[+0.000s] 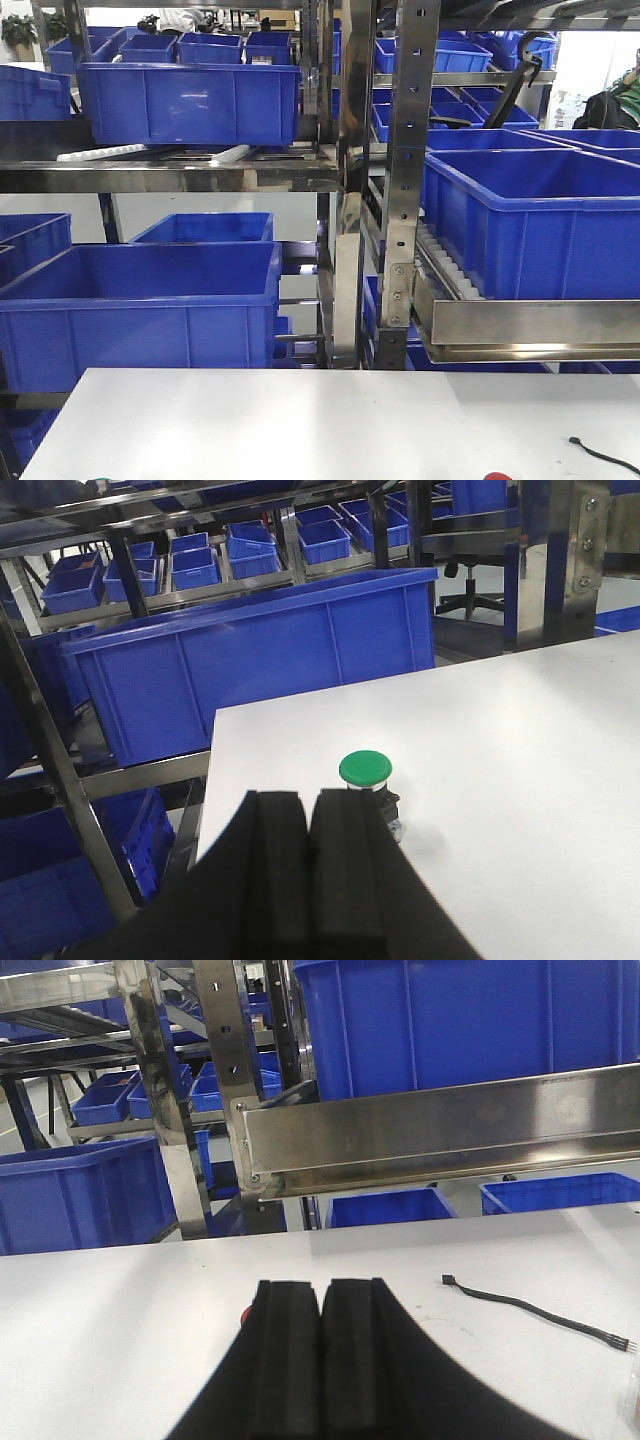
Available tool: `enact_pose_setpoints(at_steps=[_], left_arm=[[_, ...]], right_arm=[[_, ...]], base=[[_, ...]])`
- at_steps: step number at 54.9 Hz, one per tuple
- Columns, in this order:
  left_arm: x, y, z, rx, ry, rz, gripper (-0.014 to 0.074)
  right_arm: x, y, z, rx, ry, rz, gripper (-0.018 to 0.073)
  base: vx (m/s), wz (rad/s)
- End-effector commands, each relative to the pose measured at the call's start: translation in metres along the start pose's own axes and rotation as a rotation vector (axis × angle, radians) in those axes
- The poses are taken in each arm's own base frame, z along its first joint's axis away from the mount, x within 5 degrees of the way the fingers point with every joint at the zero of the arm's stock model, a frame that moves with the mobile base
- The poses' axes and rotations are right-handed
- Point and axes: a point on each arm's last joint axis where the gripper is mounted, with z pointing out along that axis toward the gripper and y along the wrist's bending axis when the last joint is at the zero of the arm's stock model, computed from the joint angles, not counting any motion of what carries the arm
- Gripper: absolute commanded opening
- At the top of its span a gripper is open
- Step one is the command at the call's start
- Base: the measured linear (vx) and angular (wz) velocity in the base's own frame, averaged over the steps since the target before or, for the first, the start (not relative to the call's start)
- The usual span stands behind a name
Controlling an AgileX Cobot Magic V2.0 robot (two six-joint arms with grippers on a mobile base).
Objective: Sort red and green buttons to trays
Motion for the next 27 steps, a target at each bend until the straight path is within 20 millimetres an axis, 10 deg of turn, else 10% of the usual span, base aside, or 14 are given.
enact_pose_setpoints(at_steps=[1,27], left_arm=[[-0.0173,0.0028,-0.0031,-0.019,-0.109,-0.003,-0.0004],[-0.0173,0.0028,-0.0031,-0.019,-0.109,-0.003,-0.0004]], right_arm=[[-0.0036,0.0003,-0.0003,-0.003,-0.079,-0.015,-0.0009],[-0.0036,0.0003,-0.0003,-0.003,-0.079,-0.016,-0.0009]], base=[[0.00,0.00],[0.00,0.00]])
